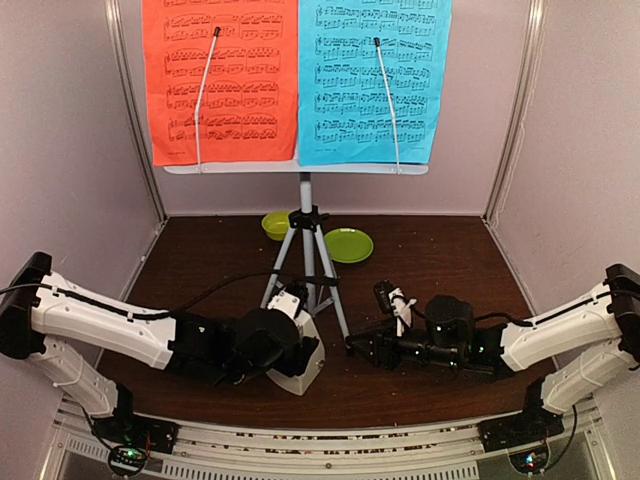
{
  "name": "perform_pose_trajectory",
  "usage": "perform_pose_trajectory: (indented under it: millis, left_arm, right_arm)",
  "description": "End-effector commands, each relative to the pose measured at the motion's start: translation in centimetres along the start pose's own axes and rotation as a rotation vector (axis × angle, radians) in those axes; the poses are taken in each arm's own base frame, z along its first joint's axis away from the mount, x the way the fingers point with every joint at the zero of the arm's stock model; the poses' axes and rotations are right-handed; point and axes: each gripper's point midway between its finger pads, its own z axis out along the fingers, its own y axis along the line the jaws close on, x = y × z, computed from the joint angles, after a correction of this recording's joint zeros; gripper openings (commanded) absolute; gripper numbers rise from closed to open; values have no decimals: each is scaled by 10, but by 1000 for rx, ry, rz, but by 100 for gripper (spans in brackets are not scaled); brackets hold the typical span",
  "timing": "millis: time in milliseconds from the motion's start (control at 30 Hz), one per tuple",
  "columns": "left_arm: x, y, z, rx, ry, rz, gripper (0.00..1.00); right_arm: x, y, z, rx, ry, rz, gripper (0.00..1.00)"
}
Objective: Set up the instrument practice props
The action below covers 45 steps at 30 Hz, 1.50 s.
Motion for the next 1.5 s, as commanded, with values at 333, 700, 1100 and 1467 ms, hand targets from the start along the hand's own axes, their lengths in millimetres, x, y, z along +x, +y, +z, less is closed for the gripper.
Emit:
perform_pose_trajectory:
  millis: [333, 700, 1100, 1467]
  left_arm:
    - [-107, -28, -86, -75, -374, 397, 26]
    - [-129, -33, -107, -46, -460, 345, 24]
    - [-135, -41, -116, 40, -514, 292, 23]
    - [-136, -48, -123, 113, -545, 285, 22]
  right_arm:
    - [3, 20, -4, -132, -59, -1, 47]
    - [-1, 39, 11, -155, -56, -12, 51]
    - [-22, 53, 17, -200, -109, 25, 50]
    - [-36, 63, 13, -225, -131, 22, 40]
